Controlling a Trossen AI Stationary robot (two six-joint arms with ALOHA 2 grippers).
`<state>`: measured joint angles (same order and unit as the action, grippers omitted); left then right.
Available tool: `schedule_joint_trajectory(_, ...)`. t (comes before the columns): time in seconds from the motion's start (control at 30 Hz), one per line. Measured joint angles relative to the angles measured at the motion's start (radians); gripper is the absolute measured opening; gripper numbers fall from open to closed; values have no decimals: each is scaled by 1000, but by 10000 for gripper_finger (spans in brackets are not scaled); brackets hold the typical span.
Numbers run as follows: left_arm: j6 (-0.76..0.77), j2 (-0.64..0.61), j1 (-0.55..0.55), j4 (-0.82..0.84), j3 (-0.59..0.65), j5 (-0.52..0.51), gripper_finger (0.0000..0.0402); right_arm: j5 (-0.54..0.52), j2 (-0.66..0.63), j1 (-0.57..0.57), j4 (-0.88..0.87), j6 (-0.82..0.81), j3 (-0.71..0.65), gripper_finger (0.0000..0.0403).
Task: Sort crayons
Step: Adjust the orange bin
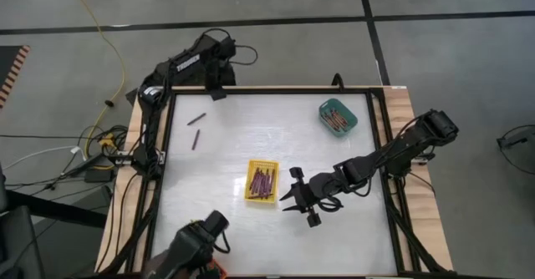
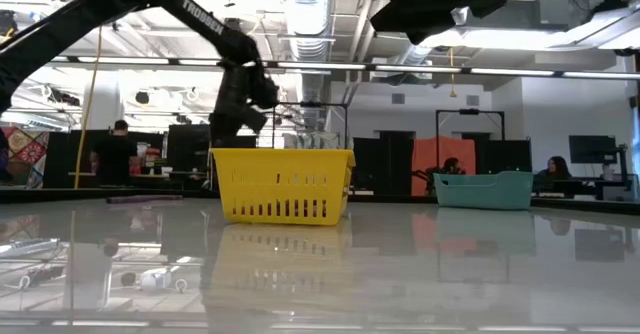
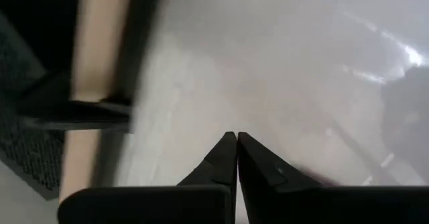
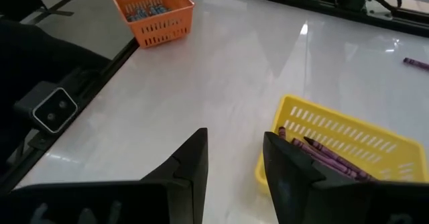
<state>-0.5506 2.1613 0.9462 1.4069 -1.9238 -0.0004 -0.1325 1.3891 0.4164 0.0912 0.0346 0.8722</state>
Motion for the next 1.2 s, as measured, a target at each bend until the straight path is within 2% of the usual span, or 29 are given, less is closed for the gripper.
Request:
schedule_joint_trajectory(0.23,16,-56,-146,16,-16,111,0,1,0,0,-17,24,0,138)
schedule_joint_trajectory(0.43,9,-70,-339,34,-15,139,0,1,-11,17,-119,-10,0,138)
schedule_joint_trajectory(0.57,3,-70,-478,53,-13,137,0,-20,-45,38,-239,-77,0,138)
schedule_joint_trajectory(0.8,-14,-70,-698,76,-13,137,0,-154,-132,116,-405,-166,0,138)
schedule_joint_trajectory(0.9,4,-70,-780,84,-13,94,0,-211,-173,159,-454,-205,0,138)
schedule_joint_trajectory(1.03,60,-73,-856,125,-13,28,0,-268,-208,215,-487,-239,0,138)
schedule_joint_trajectory(1.2,201,-125,-897,163,-13,29,0,-292,-210,262,-503,-255,0,138)
